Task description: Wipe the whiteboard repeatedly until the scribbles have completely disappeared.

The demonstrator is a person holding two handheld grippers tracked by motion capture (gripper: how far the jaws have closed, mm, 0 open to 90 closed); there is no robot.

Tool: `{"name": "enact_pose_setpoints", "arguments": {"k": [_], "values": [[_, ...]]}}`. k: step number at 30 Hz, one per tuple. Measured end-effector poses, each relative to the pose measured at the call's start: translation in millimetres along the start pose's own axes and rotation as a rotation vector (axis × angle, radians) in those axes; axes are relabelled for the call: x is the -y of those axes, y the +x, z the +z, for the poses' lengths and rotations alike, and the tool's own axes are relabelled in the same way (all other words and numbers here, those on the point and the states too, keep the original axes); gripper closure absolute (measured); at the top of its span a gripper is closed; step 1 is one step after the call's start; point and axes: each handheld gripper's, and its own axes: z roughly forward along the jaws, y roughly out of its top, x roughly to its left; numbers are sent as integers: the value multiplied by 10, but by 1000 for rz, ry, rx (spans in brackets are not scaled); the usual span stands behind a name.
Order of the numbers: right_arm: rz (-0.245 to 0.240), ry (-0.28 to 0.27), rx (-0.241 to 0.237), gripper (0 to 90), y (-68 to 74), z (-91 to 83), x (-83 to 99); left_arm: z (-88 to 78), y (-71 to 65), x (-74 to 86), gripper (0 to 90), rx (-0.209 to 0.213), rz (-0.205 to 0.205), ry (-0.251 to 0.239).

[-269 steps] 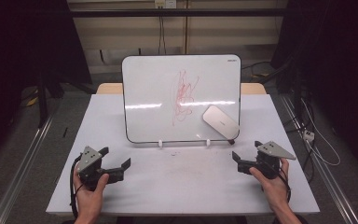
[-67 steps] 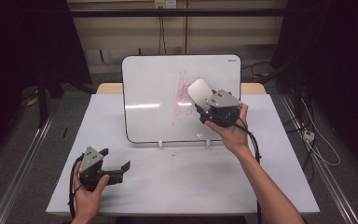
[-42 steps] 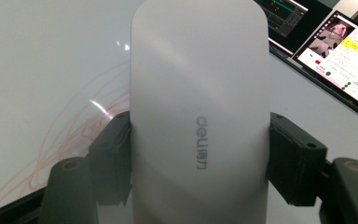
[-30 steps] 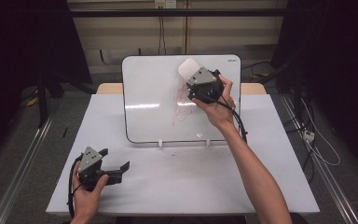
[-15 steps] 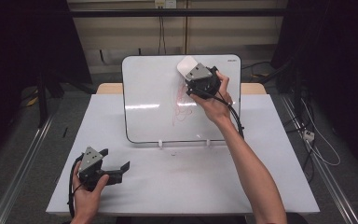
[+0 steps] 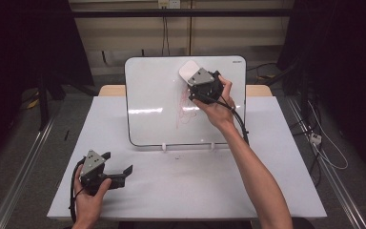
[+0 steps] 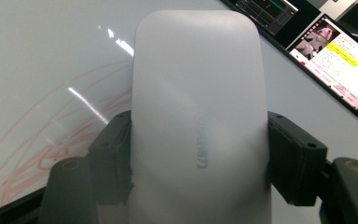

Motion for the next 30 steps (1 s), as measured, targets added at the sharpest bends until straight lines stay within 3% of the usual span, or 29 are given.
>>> {"name": "enact_pose_setpoints", "arguments": {"k": [7, 13, 22, 26, 30], "values": [[-38, 2, -33, 316, 147, -45, 55, -5, 4, -1, 52, 1, 6, 3], [-19, 3, -34, 316, 105, -30, 48, -9, 6, 3, 52, 2, 5, -2], [48, 14, 21, 316, -212, -10, -5, -13, 11, -6, 52, -6, 2, -3], [61, 17, 30, 316, -175, -16, -4, 18, -11, 12, 52, 6, 25, 20], [33, 24, 11, 316, -84, -30, 29, 21, -34, -4, 52, 2, 27, 10]]}}
